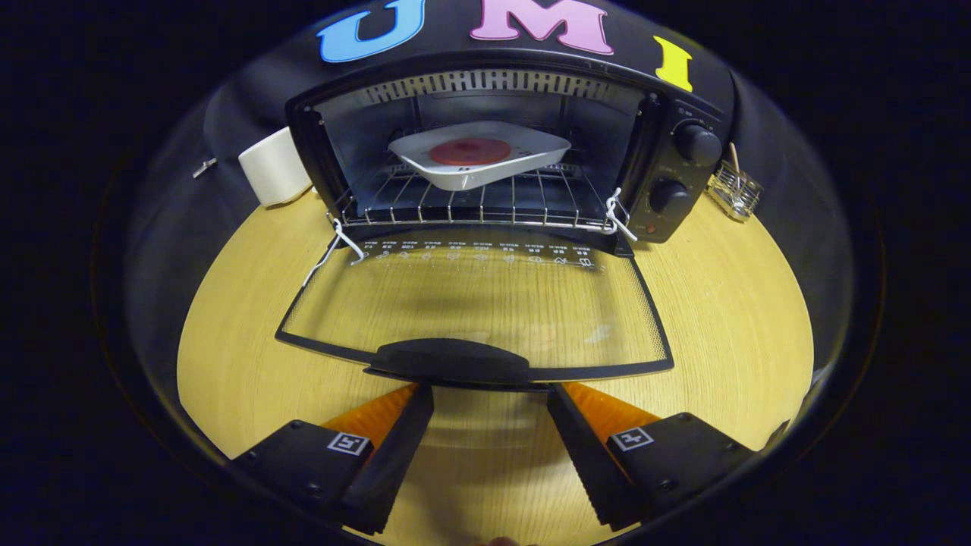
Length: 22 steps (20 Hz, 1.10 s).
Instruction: Open the toaster oven, put the food inside, and close the toaster oven door.
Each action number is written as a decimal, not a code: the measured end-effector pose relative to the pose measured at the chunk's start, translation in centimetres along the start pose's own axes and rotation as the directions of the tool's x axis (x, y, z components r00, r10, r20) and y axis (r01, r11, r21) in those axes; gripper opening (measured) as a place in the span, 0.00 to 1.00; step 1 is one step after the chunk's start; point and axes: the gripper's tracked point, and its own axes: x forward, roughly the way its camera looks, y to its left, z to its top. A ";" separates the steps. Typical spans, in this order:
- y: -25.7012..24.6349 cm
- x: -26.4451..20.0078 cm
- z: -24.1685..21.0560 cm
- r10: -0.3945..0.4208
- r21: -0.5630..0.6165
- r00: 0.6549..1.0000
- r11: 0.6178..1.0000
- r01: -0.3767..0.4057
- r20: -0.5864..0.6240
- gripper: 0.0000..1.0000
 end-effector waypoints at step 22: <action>-5.8 -14.7 17.5 0.056 0.102 0.856 0.987 -0.126 0.514 0.99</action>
